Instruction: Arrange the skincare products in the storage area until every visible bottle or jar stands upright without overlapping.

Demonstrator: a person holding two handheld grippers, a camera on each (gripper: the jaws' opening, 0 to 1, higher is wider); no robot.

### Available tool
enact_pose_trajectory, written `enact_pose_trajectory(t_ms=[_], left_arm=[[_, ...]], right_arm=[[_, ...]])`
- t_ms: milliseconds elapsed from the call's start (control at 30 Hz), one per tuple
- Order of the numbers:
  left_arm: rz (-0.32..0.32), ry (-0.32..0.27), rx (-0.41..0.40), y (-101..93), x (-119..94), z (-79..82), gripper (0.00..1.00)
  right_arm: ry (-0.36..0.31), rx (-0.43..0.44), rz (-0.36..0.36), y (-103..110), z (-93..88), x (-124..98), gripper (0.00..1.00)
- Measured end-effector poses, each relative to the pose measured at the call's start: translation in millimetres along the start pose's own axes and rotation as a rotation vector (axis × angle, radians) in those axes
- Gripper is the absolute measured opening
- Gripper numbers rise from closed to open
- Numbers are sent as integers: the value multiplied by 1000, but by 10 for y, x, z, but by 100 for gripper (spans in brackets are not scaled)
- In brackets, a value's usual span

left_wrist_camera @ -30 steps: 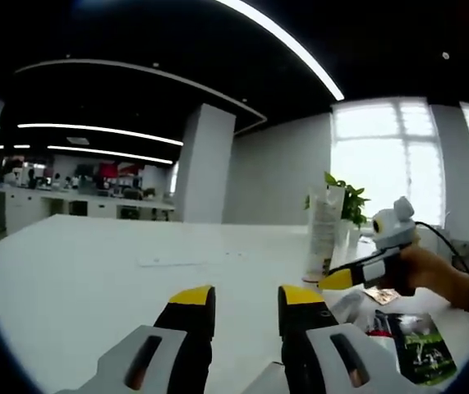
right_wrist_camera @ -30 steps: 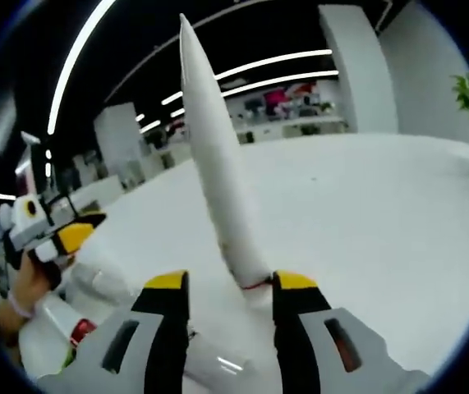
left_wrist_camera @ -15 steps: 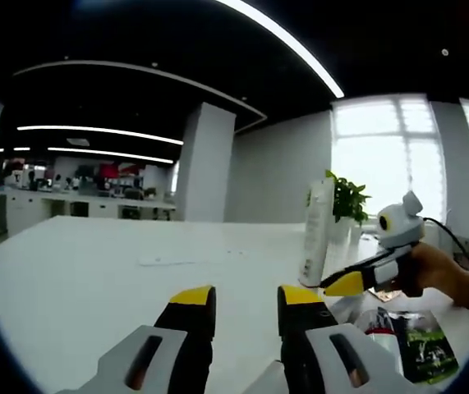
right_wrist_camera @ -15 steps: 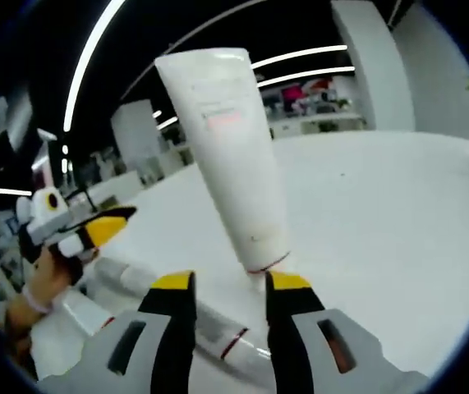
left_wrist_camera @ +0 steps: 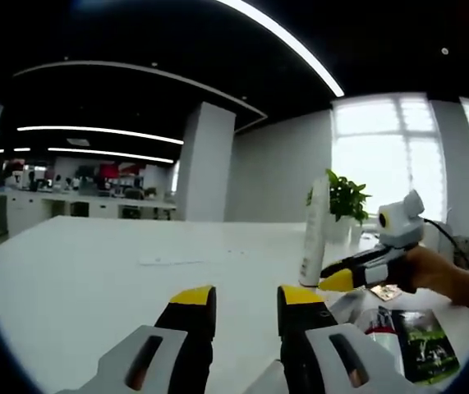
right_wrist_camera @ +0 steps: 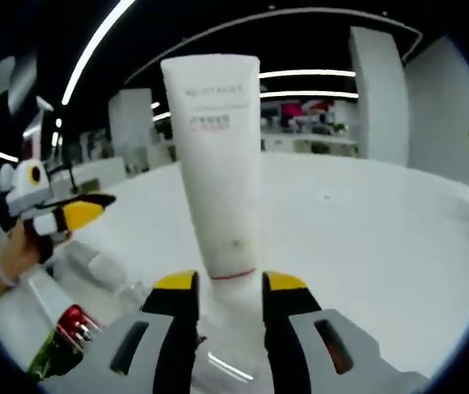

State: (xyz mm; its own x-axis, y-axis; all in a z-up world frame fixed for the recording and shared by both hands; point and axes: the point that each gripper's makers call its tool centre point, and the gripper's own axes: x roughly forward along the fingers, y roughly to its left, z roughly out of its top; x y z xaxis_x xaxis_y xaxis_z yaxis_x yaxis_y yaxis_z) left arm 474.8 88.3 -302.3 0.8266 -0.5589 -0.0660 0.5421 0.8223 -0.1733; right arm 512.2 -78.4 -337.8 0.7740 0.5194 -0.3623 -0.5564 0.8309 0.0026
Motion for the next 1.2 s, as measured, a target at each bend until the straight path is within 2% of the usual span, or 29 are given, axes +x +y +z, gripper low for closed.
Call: enact_pose_trajectory(t_ms=[33, 133, 267, 400, 500, 867, 967, 1100, 1200], left_arm=[[0, 0, 1, 1, 1, 0, 30], [2, -3, 2, 3, -2, 10, 30], [-3, -8, 1, -11, -8, 22, 30], [-8, -6, 8, -34, -3, 16, 30], [-10, -1, 5, -41, 1, -3, 30], [-15, 5, 13, -65, 9, -19, 30], [-14, 7, 14, -63, 15, -24, 30], [-17, 9, 17, -69, 21, -25, 30], [-16, 8, 19, -64, 22, -19, 30]], right_arm=[[25, -28, 8, 12, -34, 22, 31], [25, -53, 22, 64, -20, 70, 36], [21, -64, 46, 104, -8, 137, 33], [30, -80, 34, 39, -23, 154, 27], [29, -48, 39, 22, -32, 171, 26], [-9, -14, -119, -378, -6, 197, 24], [19, -25, -161, -493, -57, 205, 20], [11, -11, -175, -550, -82, 211, 12], [7, 14, -159, -528, -55, 201, 13]])
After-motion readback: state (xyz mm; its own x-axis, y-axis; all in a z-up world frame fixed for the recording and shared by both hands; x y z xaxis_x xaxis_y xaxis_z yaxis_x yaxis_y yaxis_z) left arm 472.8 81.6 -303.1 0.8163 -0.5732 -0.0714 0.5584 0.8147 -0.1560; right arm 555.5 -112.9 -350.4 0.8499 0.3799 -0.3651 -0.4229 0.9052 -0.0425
